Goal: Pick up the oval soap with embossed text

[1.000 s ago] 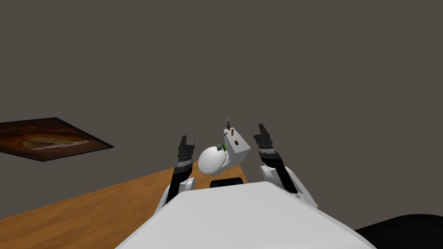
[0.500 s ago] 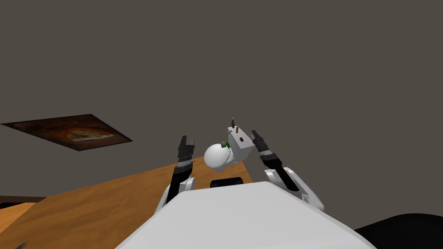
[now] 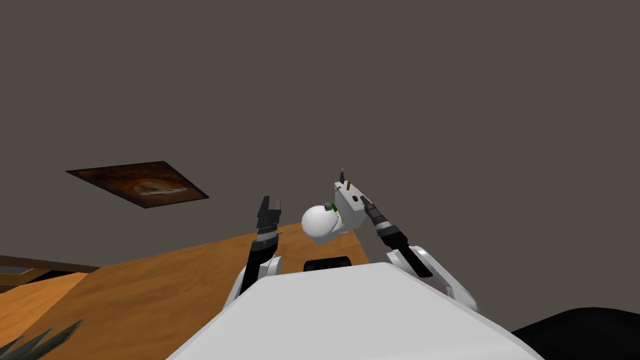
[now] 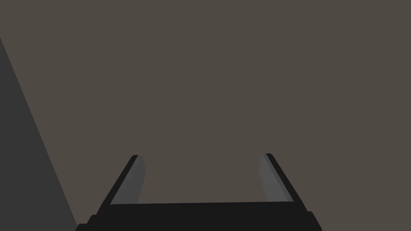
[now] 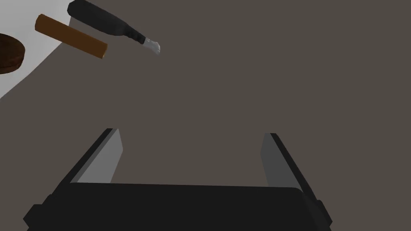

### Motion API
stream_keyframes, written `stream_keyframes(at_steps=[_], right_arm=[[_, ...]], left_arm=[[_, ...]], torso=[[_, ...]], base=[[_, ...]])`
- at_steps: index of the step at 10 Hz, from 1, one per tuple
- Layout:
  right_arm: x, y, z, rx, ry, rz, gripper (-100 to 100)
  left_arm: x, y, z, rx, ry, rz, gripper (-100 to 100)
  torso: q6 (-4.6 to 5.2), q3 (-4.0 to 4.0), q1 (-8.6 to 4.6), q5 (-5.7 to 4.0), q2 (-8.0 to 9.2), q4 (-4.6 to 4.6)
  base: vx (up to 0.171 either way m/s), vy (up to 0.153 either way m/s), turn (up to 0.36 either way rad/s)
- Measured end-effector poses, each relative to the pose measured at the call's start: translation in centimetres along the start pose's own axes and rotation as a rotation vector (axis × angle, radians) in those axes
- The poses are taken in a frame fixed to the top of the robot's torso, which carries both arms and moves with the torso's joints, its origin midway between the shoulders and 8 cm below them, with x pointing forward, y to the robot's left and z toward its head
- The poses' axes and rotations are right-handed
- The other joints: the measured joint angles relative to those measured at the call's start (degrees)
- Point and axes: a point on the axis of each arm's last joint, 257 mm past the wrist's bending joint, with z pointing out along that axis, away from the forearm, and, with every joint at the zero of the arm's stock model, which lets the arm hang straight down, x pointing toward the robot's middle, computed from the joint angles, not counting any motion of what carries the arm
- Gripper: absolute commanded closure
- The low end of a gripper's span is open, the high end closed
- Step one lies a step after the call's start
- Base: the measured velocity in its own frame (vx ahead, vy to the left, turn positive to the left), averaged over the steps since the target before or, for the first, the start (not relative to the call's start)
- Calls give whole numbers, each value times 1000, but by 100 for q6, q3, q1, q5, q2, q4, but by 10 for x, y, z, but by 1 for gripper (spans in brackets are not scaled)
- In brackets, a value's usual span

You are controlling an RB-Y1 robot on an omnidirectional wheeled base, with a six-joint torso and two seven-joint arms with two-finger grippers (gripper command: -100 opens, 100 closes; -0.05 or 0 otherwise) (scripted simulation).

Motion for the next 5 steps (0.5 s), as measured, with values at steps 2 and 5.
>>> stream_keyframes(at_steps=[2, 5], right_arm=[[4, -36, -8, 85, 46, -51, -100], [13, -99, -37, 247, 131, -151, -100]], left_arm=[[0, 0, 0, 0, 0, 0, 0], [0, 0, 0, 0, 0, 0, 0]], torso=[[-2, 0, 7, 0, 1, 0], [-1, 1, 18, 3, 2, 1]], base=[[-91, 150, 99], [-76, 154, 58]])
